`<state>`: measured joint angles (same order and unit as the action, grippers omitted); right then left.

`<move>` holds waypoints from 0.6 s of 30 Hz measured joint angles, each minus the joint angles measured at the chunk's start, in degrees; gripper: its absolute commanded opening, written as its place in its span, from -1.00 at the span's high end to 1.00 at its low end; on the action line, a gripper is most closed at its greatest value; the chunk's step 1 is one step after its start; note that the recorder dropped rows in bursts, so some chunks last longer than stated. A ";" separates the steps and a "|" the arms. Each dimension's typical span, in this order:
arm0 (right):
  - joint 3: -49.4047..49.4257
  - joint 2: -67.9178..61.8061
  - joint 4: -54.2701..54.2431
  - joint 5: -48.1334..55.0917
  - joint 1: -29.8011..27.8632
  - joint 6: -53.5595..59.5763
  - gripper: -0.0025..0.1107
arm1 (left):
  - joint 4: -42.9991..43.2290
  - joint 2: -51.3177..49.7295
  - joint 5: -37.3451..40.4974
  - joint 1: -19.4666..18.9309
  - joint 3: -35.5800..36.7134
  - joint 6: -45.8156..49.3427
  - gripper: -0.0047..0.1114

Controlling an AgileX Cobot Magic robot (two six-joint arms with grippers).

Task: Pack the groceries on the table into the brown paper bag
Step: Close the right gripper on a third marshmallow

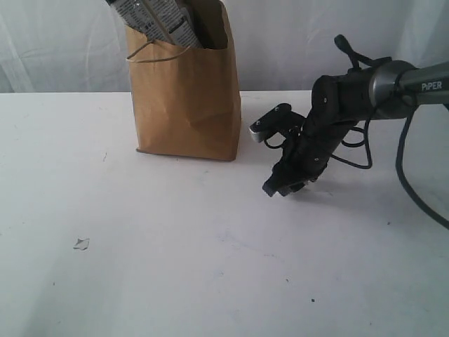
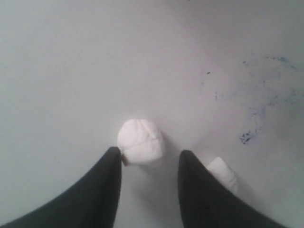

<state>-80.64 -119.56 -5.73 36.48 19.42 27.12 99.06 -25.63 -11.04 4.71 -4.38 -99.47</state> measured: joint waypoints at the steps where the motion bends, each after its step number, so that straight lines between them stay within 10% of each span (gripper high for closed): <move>1: 0.00 0.00 0.00 0.00 0.00 0.00 0.54 | 0.00 0.00 0.00 0.00 0.00 0.00 0.92; 6: 0.00 0.00 0.00 0.80 0.00 -0.10 0.96 | 0.00 0.00 0.00 0.00 0.00 0.00 0.92; 18: 0.00 13.86 -6.00 15.22 0.00 -0.22 0.96 | 0.00 0.00 0.00 0.00 0.00 0.00 0.92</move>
<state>-80.64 -105.70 -11.72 51.70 19.42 26.91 99.06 -25.63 -11.04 4.71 -4.38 -99.47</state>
